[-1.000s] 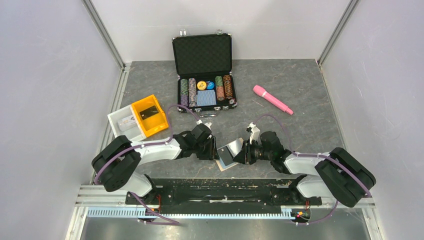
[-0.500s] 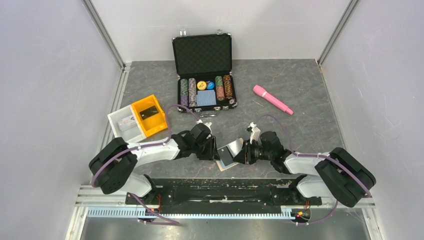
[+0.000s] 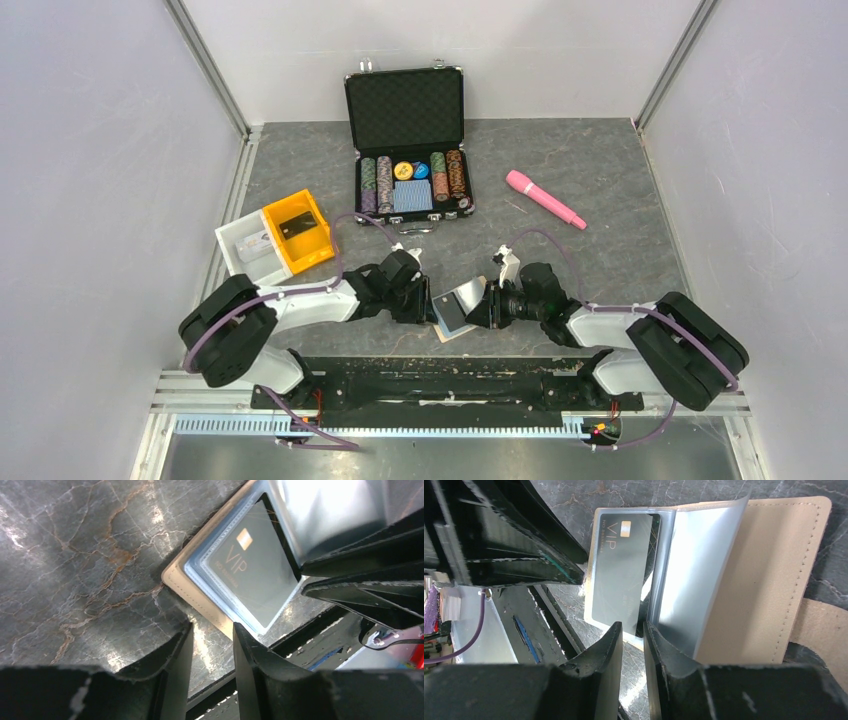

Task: Take the credit cards out of the card holder
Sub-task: Remove the credit card from the card holder.

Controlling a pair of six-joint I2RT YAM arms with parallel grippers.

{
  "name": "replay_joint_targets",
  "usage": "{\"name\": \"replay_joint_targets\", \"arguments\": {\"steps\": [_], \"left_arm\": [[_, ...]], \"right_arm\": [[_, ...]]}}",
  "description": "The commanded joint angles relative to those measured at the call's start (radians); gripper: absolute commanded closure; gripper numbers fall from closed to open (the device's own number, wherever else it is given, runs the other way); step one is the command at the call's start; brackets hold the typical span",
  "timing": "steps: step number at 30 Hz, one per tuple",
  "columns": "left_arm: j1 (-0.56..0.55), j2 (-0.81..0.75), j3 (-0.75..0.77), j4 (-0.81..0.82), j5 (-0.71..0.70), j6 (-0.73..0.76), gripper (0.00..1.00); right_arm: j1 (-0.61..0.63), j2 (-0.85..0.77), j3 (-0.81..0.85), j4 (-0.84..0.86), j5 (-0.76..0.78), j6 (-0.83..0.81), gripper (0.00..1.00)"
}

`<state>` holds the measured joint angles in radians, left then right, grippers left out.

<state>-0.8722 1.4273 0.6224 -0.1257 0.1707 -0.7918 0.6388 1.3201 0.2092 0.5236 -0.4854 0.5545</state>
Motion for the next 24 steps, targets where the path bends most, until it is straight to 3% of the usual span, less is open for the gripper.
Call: {"name": "replay_joint_targets", "arguments": {"steps": [1, 10, 18, 24], "left_arm": [[-0.002, 0.048, -0.007, 0.054, 0.006, -0.017, 0.59], [-0.004, 0.053, -0.008, 0.043, -0.010, -0.016, 0.60], [-0.004, 0.012, 0.022, 0.002, -0.008, -0.013, 0.60], [-0.004, -0.002, 0.024, 0.040, 0.015, -0.042, 0.73]], "right_arm": [[0.002, 0.016, -0.018, 0.064, 0.000, 0.004, 0.75], [0.002, -0.024, -0.015, 0.030, 0.018, 0.011, 0.72], [0.002, -0.115, 0.018, -0.066, 0.050, -0.015, 0.77], [0.002, -0.072, 0.043, -0.070, 0.049, -0.029, 0.80]]}}
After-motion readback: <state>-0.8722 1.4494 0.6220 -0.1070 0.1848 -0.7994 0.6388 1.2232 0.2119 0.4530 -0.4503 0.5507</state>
